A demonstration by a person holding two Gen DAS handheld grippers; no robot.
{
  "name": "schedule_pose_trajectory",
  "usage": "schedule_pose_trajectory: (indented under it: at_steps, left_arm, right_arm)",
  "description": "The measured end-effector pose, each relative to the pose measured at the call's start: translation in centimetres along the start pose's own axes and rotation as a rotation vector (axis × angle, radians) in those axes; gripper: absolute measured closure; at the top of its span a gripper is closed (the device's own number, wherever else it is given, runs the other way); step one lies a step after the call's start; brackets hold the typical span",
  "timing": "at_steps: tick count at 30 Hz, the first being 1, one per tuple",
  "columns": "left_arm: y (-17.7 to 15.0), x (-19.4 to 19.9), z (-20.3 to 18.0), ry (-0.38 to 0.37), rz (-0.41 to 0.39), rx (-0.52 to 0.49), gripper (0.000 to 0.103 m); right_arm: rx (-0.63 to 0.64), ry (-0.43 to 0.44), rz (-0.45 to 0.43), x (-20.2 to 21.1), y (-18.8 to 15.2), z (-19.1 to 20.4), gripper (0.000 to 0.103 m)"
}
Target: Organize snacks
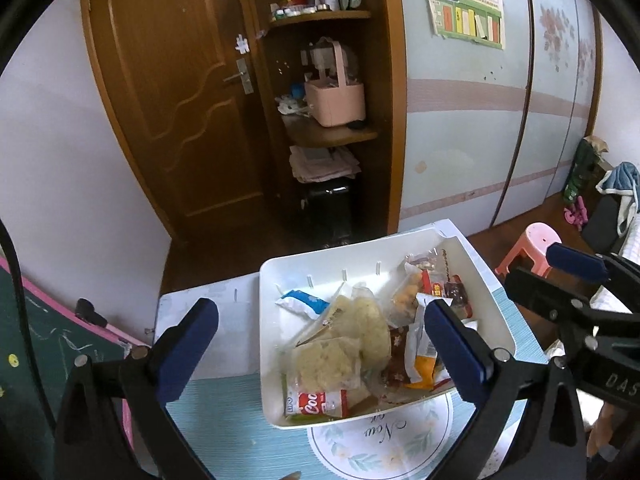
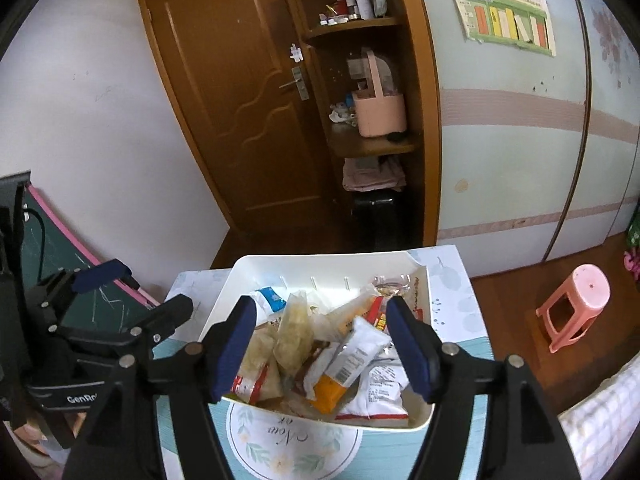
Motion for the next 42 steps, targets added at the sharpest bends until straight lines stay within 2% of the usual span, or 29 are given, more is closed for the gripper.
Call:
schedule_pose_trajectory:
  at_steps: [5, 11, 14, 18, 25, 30, 35, 38, 42]
  left_arm:
    - [-0.5, 2.8, 0.1, -0.002, -0.013, 0.018, 0.001]
    - [-2.8, 7.2, -0.4, -0.039, -0.035, 0.096, 0.001]
    - [-4.6, 9.2, -1.0, -0.067, -0.044, 0.124, 0.001]
    - [-8.6, 12.5, -2.0, -0.085, -0.046, 0.167, 0.001]
    - [-14.6, 17.5, -2.9, -0.013, -0.054, 0.161, 0.000]
    - [-18.4, 20.0, -3.3, 0.020, -0.057, 0.190, 0.001]
    - [-20.8, 20.6, -3.2, 0.032, -0.022, 0.243, 0.000]
    - [-21.6, 20.5, -3.3, 0.049, -0.006, 0.245, 0.001]
    - [-22.5, 20.4, -3.7, 0.063, 0.014, 0.241, 0.001]
  right_arm:
    - [0.011, -0.028, -0.016, 2.6, 0.0, 0.3, 0.027]
    - [0.004, -0.056, -0.025, 6.4, -1.2, 0.4, 0.024]
    - [-0.003, -0.071, -0.021, 8.3, -2.6, 0.2, 0.022]
    - [0.000, -0.071, 0.006, 10.7, -5.7, 0.5, 0.021]
    - [0.052, -0.089, 0.025, 14.4, -12.0, 1.8, 0.021]
    - [0.060, -0.101, 0.034, 16.5, -15.1, 2.3, 0.021]
    - [0.019, -0.090, 0.060, 17.9, -17.9, 2.2, 0.021]
    - [-0.014, -0.081, 0.084, 18.1, -19.1, 2.0, 0.020]
    - [-0.022, -0.110, 0.085, 18.2, -19.8, 1.7, 0.020]
Point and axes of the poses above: each gripper's, at about its wrist camera, not at the fingertips, and x roughly against the way its jaws point, z to its left, y to its top, the point moved 10 cm from there along -x, roughly the way its jaws point, and after that the axes turned 12 degrees about -y, right-handed, at the moved point
